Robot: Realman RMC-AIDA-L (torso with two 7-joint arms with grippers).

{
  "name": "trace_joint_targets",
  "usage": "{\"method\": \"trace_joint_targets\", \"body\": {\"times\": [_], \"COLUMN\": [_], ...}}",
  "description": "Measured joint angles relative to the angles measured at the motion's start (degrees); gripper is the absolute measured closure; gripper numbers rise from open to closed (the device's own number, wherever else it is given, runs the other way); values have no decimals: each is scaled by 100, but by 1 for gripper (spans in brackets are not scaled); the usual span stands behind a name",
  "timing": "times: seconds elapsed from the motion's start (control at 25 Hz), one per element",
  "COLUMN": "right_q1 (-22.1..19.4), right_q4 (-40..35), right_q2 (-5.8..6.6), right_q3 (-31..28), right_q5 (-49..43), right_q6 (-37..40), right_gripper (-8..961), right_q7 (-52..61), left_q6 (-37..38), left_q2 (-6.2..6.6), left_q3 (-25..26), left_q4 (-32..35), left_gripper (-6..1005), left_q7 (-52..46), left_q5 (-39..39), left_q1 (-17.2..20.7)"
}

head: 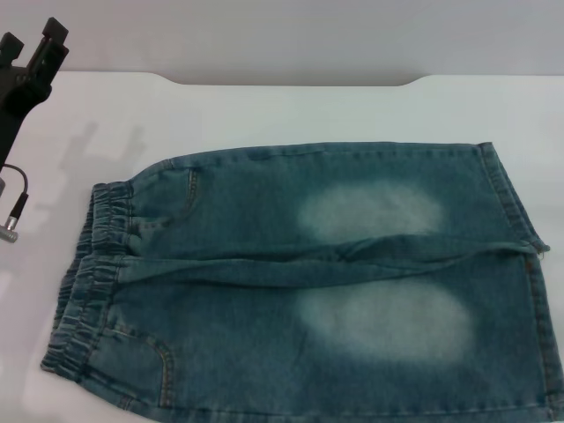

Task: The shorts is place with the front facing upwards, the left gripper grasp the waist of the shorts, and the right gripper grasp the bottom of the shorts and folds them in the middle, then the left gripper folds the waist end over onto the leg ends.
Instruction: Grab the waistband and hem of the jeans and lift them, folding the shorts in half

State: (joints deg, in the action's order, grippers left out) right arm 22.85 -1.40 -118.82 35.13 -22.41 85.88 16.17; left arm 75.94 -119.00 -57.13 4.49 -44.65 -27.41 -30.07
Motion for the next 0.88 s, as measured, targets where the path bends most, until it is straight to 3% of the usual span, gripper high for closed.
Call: {"method": "trace_joint_targets", "body": {"times": [0.52, 0.68, 0.88], "right_q1": [-27, -118, -280], "right_q4": [-20, -278, -802], "right_q2": [0, 0, 25], "right_q3": [-37, 82, 174], "right_q5": [2, -195, -465], "right_q6": [4, 37, 52], "right_gripper": [375, 375, 375], "right_q7": [33, 653, 1700], "left_q6": [0, 0, -46], "left_q2": [0, 24, 88], "left_q3": [36, -77, -562], "left_q4": [0, 40, 444], "left_gripper": [185, 190, 195], "left_q7": [0, 0, -284], "left_q5": [9, -26, -45], "left_q1": [1, 10, 5]}}
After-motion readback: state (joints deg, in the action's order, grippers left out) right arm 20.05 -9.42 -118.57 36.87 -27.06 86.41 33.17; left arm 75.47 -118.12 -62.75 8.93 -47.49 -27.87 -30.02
